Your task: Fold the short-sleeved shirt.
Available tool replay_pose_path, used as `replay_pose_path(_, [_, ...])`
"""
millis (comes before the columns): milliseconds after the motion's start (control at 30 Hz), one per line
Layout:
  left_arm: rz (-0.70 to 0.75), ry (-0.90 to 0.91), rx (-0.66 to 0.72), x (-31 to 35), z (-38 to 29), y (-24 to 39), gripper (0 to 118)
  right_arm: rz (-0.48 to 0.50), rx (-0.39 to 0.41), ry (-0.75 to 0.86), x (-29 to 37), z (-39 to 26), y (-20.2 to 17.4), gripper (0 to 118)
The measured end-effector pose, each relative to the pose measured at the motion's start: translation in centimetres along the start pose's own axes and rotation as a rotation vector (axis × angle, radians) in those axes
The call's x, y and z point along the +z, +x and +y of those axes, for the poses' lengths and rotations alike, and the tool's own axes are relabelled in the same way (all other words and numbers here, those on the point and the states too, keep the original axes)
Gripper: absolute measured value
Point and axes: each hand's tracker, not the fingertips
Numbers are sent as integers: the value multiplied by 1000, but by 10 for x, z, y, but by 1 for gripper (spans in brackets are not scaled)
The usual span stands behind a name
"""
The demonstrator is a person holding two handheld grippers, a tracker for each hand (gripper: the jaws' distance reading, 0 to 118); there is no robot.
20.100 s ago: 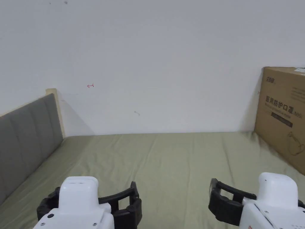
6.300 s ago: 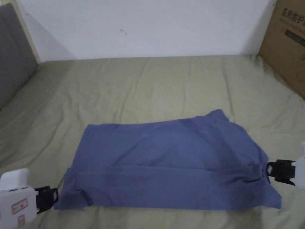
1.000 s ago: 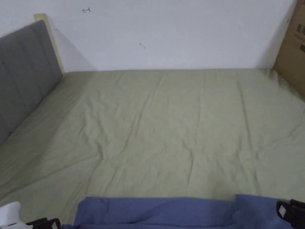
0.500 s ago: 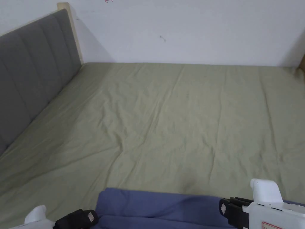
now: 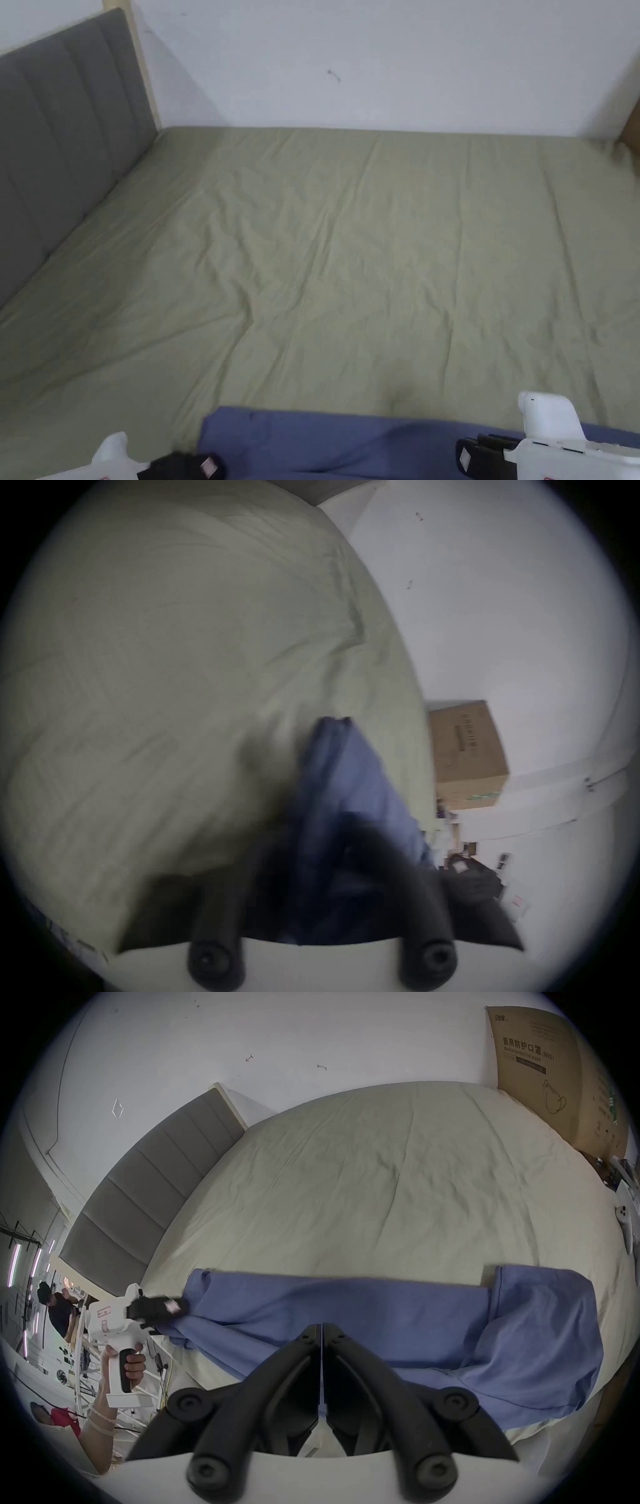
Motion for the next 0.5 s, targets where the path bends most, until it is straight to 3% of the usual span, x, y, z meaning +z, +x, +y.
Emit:
replay_pose_path(67, [-78,-13,27,-2,-4,-6,8,3,-9,-2,1,-1,2,2])
replay_pose_path(267, [14,9,-142,19,-4,43,8,-27,-54,21,22,-5,26,2])
replay_pose_path(500, [-127,-5,-473,13,-34,185,8,-76,-150,99,62,-12,74,2])
